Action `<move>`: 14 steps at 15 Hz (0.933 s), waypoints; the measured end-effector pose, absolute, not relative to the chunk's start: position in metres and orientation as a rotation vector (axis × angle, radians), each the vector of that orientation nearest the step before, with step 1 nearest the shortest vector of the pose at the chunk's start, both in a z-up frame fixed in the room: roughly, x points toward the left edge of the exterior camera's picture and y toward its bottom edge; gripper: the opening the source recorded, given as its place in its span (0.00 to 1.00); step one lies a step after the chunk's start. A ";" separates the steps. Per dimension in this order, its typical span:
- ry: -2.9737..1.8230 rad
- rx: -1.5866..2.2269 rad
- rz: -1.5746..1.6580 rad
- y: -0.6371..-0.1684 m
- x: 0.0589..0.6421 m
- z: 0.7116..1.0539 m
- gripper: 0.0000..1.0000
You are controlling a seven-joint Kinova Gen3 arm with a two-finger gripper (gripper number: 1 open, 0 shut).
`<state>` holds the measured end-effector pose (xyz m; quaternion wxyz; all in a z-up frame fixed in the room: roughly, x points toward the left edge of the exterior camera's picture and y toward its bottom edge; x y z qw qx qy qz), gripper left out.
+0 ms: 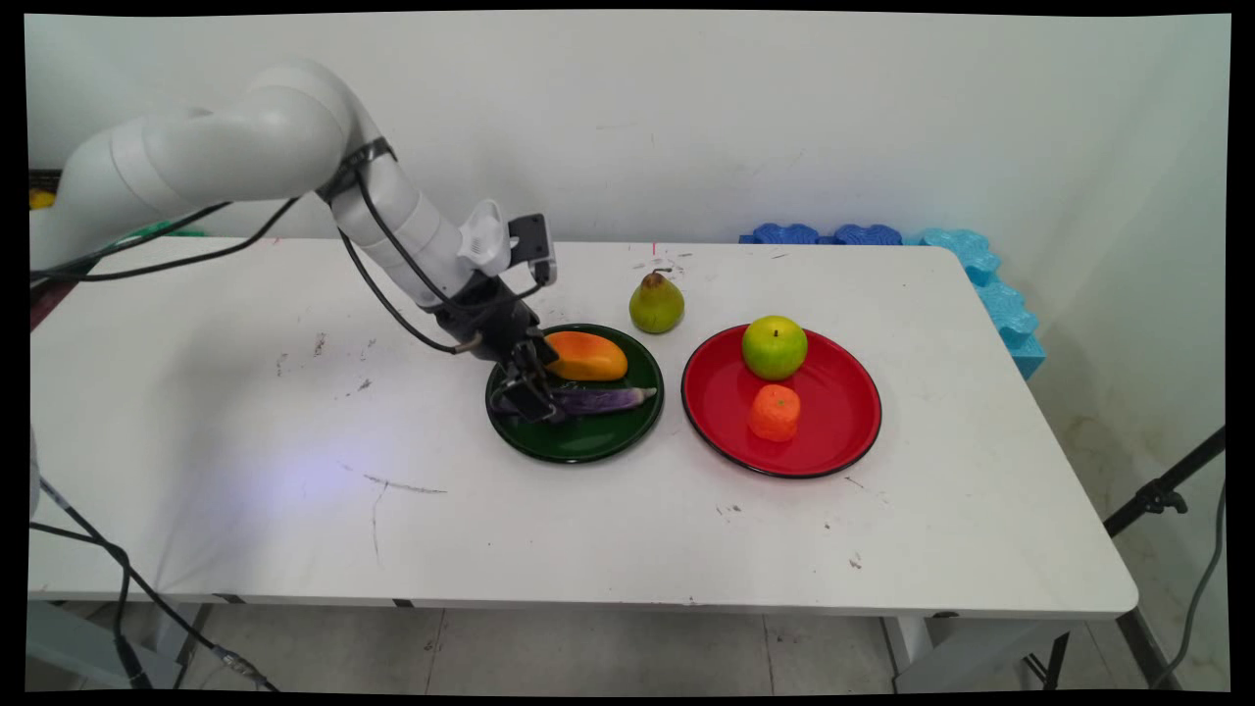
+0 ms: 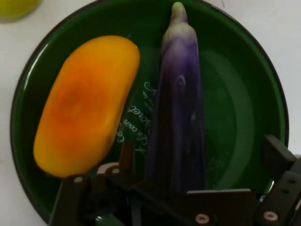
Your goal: Pick up the eggplant from the green plate, then place the picked object on the table
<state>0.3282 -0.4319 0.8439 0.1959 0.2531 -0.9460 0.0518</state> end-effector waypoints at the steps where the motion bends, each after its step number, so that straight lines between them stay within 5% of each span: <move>1: -2.654 0.707 0.142 -0.432 0.327 0.841 1.00; 4: -2.667 0.699 0.139 -0.434 0.324 0.834 1.00; 5: -2.672 0.697 0.140 -0.435 0.324 0.832 0.00; 14: -2.681 0.643 0.167 -0.439 0.316 0.831 0.00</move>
